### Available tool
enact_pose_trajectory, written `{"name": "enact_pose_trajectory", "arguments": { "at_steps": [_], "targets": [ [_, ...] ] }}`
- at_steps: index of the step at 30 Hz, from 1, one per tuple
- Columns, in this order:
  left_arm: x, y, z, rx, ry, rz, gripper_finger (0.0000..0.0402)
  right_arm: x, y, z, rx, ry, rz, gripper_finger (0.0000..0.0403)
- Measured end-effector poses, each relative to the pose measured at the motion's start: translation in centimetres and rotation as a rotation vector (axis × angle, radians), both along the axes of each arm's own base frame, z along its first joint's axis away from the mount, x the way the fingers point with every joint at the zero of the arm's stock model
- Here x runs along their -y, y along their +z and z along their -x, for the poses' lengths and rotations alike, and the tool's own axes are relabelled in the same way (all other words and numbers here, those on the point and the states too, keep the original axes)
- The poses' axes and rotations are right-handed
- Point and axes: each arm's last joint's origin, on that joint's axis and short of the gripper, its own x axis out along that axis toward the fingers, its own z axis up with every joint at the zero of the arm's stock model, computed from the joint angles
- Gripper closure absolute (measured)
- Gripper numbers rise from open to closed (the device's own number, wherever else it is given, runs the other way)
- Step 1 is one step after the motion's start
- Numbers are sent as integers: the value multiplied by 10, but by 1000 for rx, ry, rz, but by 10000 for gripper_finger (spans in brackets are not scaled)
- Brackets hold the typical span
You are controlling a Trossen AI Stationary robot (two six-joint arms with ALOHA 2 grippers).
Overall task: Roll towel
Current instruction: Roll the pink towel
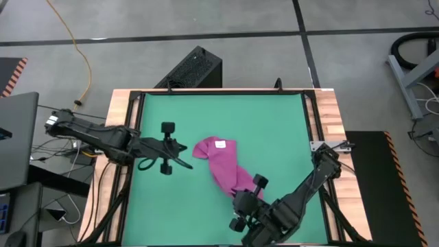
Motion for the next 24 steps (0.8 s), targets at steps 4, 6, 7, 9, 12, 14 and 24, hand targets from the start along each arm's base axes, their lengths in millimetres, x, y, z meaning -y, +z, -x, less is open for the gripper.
{"name": "enact_pose_trajectory", "arguments": {
  "at_steps": [4,6,7,9,12,14,24],
  "targets": [
    [7,-49,-11,-16,-150,0,370,-19,-14,-2,-72,69,-108,394],
    [10,-75,-14,-34,-209,-7,350,-35,-21,2,-91,126,-144,394],
    [11,-86,-16,-39,-227,-21,339,-43,-23,6,-92,151,-163,394],
    [13,-102,-20,-36,-257,-66,316,-58,-27,9,-75,196,-200,394],
    [17,-119,-29,-61,-288,-143,280,-87,-26,21,-19,313,-245,394],
    [19,-128,-37,-65,-305,-185,259,-101,-26,32,20,344,-267,394],
    [35,-158,-93,-81,-320,-322,208,-121,-31,53,142,280,-231,394]
  ]
}}
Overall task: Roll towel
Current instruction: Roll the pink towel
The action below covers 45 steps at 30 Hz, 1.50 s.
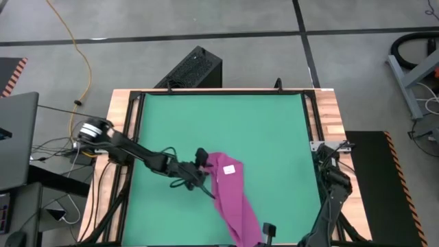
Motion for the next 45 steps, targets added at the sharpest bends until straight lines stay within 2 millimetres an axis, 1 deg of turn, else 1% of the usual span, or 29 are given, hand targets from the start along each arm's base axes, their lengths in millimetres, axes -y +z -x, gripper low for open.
{"name": "enact_pose_trajectory", "arguments": {
  "at_steps": [4,8,12,17,21,26,31,38,45],
  "targets": [
    [9,-1,-19,-2,-31,-71,207,0,-6,-5,-25,1,2,394],
    [10,2,-28,-17,-75,-143,207,3,-6,-9,-28,-6,-11,394],
    [6,0,-27,-54,-136,-135,207,3,-6,-9,-29,-1,-6,394],
    [4,-5,-23,-126,-159,-210,207,3,-6,-9,-31,1,-1,394],
    [5,-5,-25,-121,-226,-212,207,2,-6,-9,-31,10,8,394],
    [5,-8,-29,-93,-240,-251,207,2,-6,-9,-31,10,8,394],
    [5,-16,-35,-90,-238,-298,207,3,-5,-9,-31,12,10,394],
    [6,-13,-34,-81,-216,-316,207,3,-6,-9,-32,16,16,394],
    [7,-10,-36,-72,-230,-312,207,3,-6,-9,-33,16,17,394]
  ]
}}
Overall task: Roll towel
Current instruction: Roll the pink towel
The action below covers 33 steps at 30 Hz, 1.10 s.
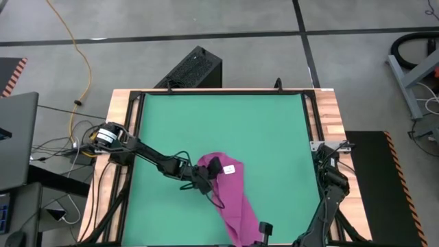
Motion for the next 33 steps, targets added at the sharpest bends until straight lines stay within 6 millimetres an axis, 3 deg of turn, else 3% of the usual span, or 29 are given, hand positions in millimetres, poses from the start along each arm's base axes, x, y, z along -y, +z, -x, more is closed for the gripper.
{"name": "enact_pose_trajectory", "arguments": {
  "at_steps": [8,33],
  "targets": [
    [4,12,-9,-2,8,-23,207,0,0,0,0,0,0,394],
    [6,12,-9,-11,-21,-69,207,0,0,0,0,0,-1,394]
  ]
}}
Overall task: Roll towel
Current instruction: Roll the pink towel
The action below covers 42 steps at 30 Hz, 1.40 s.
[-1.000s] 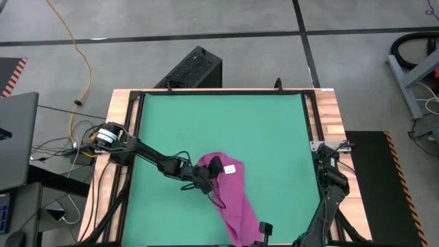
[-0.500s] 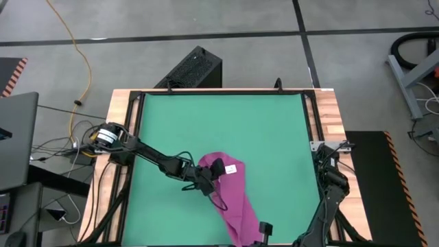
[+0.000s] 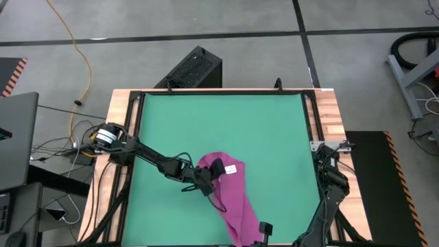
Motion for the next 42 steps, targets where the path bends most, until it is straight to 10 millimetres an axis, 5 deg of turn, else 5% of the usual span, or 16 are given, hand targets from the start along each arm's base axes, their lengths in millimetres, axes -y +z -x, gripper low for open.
{"name": "enact_pose_trajectory", "arguments": {
  "at_steps": [9,24,29,35,42],
  "targets": [
    [-10,0,-5,16,4,77,215,0,0,0,4,0,-6,394],
    [-30,-1,-10,-5,-8,133,388,0,0,0,4,0,-6,394],
    [-31,1,-8,43,165,60,401,2,0,-3,11,-15,10,394],
    [-18,30,7,139,340,3,401,19,-1,-11,34,-87,156,394],
    [-14,87,61,212,565,162,401,55,-6,-20,-46,-236,277,394]
  ]
}}
